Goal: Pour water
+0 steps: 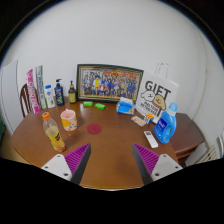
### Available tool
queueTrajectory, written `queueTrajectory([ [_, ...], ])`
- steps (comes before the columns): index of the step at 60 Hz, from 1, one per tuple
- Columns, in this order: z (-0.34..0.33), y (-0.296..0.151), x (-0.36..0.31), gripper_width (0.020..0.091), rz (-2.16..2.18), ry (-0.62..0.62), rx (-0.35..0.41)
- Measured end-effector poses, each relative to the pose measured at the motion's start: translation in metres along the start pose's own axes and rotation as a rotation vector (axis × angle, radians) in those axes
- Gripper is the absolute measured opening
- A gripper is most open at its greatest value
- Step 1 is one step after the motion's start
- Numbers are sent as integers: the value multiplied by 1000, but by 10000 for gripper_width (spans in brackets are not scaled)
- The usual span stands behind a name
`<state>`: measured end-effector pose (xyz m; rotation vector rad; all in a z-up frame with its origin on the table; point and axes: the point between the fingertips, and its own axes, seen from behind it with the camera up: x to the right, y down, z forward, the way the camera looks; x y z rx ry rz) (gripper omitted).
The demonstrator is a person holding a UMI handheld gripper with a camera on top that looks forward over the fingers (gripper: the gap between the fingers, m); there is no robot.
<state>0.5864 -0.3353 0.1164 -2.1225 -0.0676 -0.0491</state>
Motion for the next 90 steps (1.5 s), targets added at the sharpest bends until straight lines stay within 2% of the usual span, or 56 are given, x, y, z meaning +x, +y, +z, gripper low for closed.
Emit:
queueTrajectory([
  [12,16,19,-28,857,9,-3,-29],
  [24,17,51,-122,856,27,-76,-51],
  [37,47,49,-231,858,34,-156,11],
  [53,133,26,-259,847,95,-90,82],
  [58,153,25,-260,774,110,-77,86],
  [61,161,28,-262,659,110,-80,85],
  [64,165,28,-266,479,102,-93,94],
  [66,166,26,-267,431,100,-94,102],
  [67,166,26,-266,430,95,-86,103],
  [69,165,27,-264,365,82,-89,105],
  [70,166,26,-266,368,79,-81,103],
  [72,165,26,-265,317,72,-73,102],
  [73,165,25,-264,332,72,-66,102],
  [74,164,24,-263,282,69,-59,101],
  [82,156,-3,-246,280,21,-27,123],
  [90,156,-50,-199,279,-92,83,150],
])
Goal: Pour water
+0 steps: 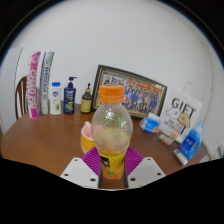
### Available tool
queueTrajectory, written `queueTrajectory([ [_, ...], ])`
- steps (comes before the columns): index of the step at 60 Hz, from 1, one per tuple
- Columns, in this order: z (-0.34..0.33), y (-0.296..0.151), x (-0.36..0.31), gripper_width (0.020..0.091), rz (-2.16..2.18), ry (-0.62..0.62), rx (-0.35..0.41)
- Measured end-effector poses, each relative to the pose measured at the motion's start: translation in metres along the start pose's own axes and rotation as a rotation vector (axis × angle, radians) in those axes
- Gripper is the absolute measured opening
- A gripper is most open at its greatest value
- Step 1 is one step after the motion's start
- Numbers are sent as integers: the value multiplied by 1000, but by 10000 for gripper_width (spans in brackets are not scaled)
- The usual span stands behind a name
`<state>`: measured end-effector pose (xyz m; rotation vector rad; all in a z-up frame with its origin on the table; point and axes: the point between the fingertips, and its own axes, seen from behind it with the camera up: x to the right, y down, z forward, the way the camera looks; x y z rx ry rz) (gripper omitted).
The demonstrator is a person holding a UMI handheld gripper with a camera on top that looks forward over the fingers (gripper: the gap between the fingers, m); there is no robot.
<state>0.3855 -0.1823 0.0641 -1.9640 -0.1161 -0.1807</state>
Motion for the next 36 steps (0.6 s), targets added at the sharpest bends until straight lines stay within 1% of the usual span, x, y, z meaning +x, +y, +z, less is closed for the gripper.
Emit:
queueTrajectory([
  [7,28,-33,61,279,-240,133,13],
  [13,60,-57,102,278,-531,249,-16],
  [18,87,-69,128,277,-783,315,-28],
  [21,103,-73,133,278,-914,353,-44],
  [28,130,-75,137,280,-1202,395,-78],
  [36,148,-76,124,280,-1436,413,-70],
])
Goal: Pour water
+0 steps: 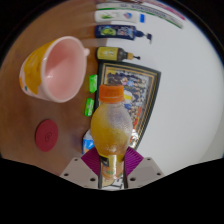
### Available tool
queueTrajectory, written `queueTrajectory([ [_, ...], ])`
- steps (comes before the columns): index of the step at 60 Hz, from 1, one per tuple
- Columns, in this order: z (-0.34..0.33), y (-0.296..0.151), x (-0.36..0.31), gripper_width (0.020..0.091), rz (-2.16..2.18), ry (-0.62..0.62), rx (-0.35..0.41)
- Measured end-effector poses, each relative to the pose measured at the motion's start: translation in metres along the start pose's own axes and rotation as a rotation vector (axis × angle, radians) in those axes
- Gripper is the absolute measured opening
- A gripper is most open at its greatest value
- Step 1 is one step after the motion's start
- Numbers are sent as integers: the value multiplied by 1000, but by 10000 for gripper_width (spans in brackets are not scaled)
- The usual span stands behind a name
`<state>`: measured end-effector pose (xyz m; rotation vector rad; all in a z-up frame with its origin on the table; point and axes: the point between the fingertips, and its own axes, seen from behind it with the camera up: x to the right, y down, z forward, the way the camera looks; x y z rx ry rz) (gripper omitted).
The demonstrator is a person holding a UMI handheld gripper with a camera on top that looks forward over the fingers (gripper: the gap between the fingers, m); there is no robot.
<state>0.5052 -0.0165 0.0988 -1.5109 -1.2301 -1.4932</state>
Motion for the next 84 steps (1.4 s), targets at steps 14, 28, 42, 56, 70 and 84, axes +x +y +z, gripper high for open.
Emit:
queueTrajectory([
  [14,0,-28,-2,278,-254,58,64],
  [28,-6,-24,0,278,-71,-6,88],
  [42,-25,-17,16,278,600,-192,121],
  [56,-30,-28,-12,278,1334,-458,101],
  [70,-10,-37,-68,278,1557,-576,158],
  [84,-10,-37,-106,325,1633,-562,157],
])
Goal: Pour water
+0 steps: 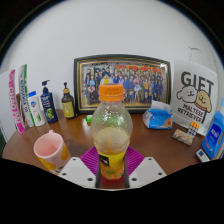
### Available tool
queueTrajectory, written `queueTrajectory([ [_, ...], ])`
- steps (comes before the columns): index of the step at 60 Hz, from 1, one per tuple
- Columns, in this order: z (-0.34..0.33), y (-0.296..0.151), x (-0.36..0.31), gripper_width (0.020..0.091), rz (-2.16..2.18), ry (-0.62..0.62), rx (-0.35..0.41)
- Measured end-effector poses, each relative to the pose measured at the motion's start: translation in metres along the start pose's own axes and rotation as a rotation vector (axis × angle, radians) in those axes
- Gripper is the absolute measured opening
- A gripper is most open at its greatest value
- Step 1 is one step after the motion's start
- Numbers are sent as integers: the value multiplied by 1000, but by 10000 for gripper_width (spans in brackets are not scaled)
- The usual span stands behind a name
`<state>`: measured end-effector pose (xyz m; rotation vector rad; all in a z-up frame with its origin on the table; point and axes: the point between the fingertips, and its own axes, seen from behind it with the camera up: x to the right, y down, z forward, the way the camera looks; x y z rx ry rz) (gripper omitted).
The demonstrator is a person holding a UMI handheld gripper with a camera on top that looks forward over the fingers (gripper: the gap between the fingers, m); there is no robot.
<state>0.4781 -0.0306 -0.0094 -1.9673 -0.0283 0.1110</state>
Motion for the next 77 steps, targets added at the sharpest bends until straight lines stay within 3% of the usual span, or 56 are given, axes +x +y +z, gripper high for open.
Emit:
queueTrajectory([
  [4,-1,1,-1,406,7,4,6],
  [6,-1,1,0,482,11,4,2],
  [9,-2,11,-1,574,15,-3,-46],
  [13,-7,24,-5,876,23,-9,-109],
  [15,-13,26,-5,826,30,-1,-125],
  [19,-30,26,-4,866,35,25,-146],
  [40,-204,-15,-52,855,8,127,-182],
  [52,-295,-16,-92,854,0,166,-190],
  [77,-352,4,-123,857,-18,179,-215],
])
